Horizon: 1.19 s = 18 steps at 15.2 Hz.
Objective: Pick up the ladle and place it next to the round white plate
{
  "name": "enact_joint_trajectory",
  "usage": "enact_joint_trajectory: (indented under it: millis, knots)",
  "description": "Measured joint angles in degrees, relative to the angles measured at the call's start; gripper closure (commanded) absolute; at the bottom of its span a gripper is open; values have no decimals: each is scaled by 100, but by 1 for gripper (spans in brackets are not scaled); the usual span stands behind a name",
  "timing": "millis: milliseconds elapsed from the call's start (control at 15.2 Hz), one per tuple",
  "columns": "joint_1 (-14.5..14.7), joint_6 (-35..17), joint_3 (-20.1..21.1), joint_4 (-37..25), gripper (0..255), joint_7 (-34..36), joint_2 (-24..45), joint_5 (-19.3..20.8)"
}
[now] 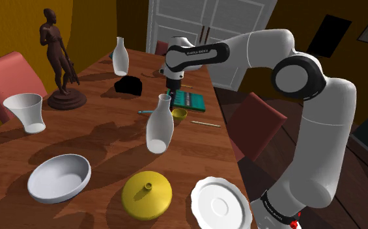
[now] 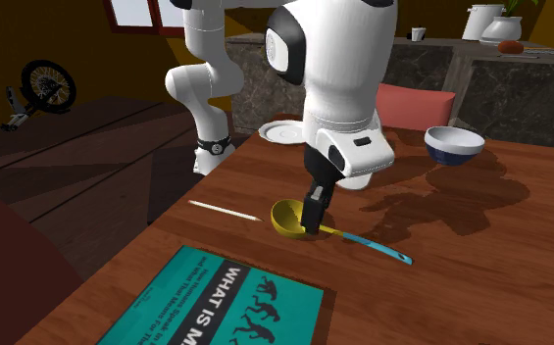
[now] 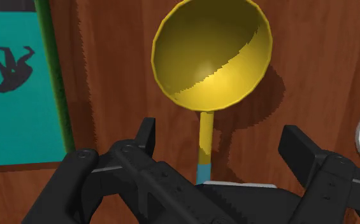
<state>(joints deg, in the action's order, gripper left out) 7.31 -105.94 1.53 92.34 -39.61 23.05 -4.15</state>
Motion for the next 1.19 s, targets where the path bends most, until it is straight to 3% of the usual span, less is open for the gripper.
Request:
enact_joint_trajectory:
  millis: [132, 594, 990, 1056, 1188]
  knots:
    - [18, 33, 34, -260, 0, -96, 273, 12]
    - [46, -400, 55, 38, 0, -131, 419, 8]
    - [50, -463, 57, 88, 0, -129, 429, 6]
    - [50, -463, 57, 88, 255, -129, 429, 6]
    - [47, -467, 53, 83, 255, -129, 424, 8]
